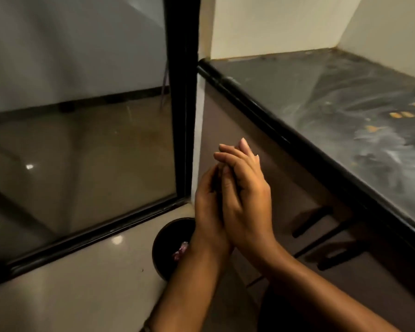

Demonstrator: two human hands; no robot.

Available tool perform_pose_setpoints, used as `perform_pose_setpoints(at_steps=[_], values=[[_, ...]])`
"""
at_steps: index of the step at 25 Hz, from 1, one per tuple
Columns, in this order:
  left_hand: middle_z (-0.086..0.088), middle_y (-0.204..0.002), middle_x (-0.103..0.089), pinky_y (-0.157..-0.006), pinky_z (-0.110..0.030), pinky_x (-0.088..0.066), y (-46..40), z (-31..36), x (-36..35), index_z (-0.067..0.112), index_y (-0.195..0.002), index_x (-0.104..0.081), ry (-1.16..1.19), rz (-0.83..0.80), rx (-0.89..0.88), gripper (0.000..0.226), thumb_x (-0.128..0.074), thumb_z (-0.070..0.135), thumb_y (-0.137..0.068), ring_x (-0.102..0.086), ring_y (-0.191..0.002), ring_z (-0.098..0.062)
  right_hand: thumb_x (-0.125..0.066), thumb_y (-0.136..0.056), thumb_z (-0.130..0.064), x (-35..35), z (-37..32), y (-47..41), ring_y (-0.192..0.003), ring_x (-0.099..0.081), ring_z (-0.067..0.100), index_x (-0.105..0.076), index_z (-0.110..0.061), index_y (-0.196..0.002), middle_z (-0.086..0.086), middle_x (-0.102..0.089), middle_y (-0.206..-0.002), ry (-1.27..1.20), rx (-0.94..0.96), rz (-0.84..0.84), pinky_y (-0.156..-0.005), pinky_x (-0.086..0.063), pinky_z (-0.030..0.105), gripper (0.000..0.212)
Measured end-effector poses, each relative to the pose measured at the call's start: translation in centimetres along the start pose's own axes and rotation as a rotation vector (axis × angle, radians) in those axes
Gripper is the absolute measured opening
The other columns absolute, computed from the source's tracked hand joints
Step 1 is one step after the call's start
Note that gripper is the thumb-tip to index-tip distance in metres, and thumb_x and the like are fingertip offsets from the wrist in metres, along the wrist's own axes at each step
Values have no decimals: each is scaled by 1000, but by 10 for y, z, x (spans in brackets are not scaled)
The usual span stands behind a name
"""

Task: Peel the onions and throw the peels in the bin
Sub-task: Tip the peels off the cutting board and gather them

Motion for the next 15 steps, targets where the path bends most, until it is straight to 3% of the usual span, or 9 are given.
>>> perform_pose_setpoints(at_steps=[1, 2, 5, 6, 8, 10, 12, 15], values=[[-16, -117, -67, -83, -30, -59, -10, 8, 7, 1, -136, -50, 91, 89, 106, 48, -60, 9, -90, -73, -98, -22, -49, -100, -7, -21, 9, 4, -147, -31, 8, -69, -11, -120, -2, -61, -137, -9, -13, -34, -125, -18, 40, 28], [-13, -112, -68, -79, -29, -60, -18, 13, 21, 1, -134, -52, -119, 117, 6, 46, -60, 12, -90, -73, -95, -20, -49, -100, -5, -37, 19, 10, -147, -32, 8, -69, -10, -120, -1, -61, -136, -39, -30, -31, -124, -20, 40, 29], [-11, -98, -74, -68, -27, -60, -36, 11, 74, 2, -111, -71, 105, 316, 49, 34, -55, 23, -90, -75, -86, -19, -48, -98, -2, -79, 53, 30, -143, -40, 14, -69, -5, -120, 4, -62, -135, -98, -127, -91, -120, -32, 36, 30], [-13, -96, -75, -68, -28, -60, -39, 8, 95, 3, -105, -75, -78, 418, 25, 35, -53, 26, -91, -75, -85, -21, -47, -98, -3, -91, 68, 38, -141, -43, 17, -68, -4, -121, 5, -61, -136, -91, -161, -122, -118, -34, 37, 31], [-11, -104, -76, -80, -30, -57, -43, 5, 135, 8, -114, -73, -285, 569, 3, 40, -46, 34, -100, -74, -94, -20, -43, -101, -7, -114, 95, 50, -142, -42, 18, -63, -5, -130, 7, -55, -144, -14, -226, -283, -120, -31, 37, 35], [-4, -118, -72, -96, -35, -51, -41, 1, 167, 24, -122, -68, -528, 581, -16, 40, -37, 43, -104, -68, -109, -16, -40, -105, -10, -133, 124, 66, -145, -34, 12, -52, -15, -143, 0, -45, -153, 142, -289, -513, -122, -25, 32, 40], [7, -138, -59, -115, -46, -35, -42, -4, 187, 44, -131, -57, -787, 525, 42, 45, -28, 61, -101, -51, -132, -14, -39, -106, -11, -131, 149, 76, -144, -33, 5, -47, -23, -146, -8, -41, -155, 168, -400, -552, -120, -26, 24, 43], [13, -160, -29, -123, -53, -12, -50, -6, 204, 51, -147, -33, -826, 553, 68, 60, -21, 75, -92, -20, -150, -14, -39, -107, -22, -132, 166, 86, -131, -33, -20, -44, -35, -146, -19, -41, -152, 123, -535, -543, -108, -25, 9, 42]])
Point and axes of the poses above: each hand's wrist, its own y-axis away from the middle knuckle, its own x-axis out of the back of the hand, z = x × y, the point moved 3 cm from there along -y, towards the middle knuckle
